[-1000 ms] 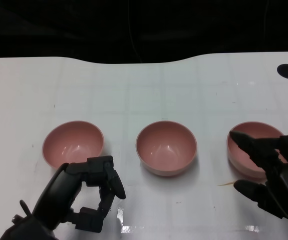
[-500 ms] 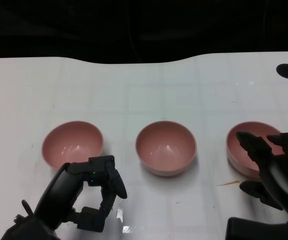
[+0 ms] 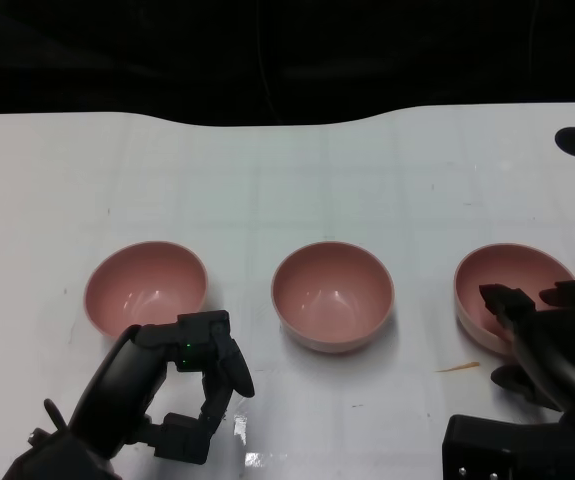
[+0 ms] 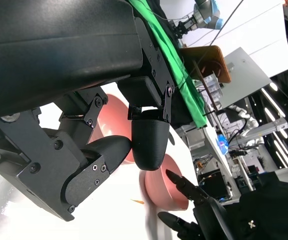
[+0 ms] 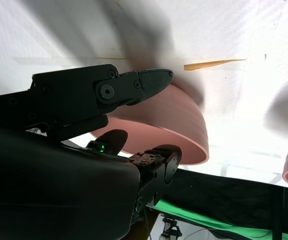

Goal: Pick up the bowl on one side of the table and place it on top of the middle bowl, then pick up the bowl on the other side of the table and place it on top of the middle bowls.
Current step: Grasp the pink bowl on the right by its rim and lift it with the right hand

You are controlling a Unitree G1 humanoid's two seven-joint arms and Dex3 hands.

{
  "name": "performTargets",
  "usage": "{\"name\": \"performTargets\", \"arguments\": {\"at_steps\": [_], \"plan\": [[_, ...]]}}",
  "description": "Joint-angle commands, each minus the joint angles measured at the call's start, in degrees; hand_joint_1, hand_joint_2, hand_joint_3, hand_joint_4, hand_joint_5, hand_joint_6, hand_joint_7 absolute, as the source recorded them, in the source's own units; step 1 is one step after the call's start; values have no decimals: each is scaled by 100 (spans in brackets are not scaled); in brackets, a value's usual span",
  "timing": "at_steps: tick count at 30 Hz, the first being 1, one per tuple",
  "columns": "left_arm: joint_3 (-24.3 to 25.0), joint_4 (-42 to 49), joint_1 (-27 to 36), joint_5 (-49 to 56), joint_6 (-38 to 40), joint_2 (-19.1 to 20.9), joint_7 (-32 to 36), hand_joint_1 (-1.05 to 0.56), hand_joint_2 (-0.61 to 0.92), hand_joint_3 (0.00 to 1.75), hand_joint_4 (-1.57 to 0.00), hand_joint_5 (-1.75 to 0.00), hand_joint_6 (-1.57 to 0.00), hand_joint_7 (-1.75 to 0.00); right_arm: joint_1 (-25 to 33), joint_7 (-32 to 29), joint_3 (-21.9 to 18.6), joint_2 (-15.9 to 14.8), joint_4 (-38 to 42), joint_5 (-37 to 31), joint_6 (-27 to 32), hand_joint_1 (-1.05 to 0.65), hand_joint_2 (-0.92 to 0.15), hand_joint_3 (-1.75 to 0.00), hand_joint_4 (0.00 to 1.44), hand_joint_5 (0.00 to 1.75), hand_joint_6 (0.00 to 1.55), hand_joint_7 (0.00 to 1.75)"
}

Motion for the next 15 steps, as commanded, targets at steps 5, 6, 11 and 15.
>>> {"name": "performTargets", "arguments": {"at_steps": [5, 6, 11, 15], "plan": [[12, 9, 7, -13, 2, 75, 12, -20, 29, 145, -88, -168, -86, -140, -207, -378, 57, -228, 300, 350, -219, -37, -90, -1, 67, 69, 68, 7], [12, 13, 4, -14, -2, 75, 11, -20, 29, 145, -88, -168, -86, -140, -227, -426, 66, -247, 342, 391, -256, -34, -91, -1, 70, 74, 72, 6], [4, 11, -4, -17, 13, 58, 14, -20, 29, 145, -87, -168, -86, -140, -287, -1011, -38, -335, 553, 980, -910, -22, -83, -33, 86, 136, 86, 77], [4, 19, -16, -5, 6, 39, 34, -19, 28, 146, -88, -168, -86, -139, -394, -1260, -64, -433, 720, 1307, -1291, -16, -49, -106, 92, 172, 81, 139]]}}
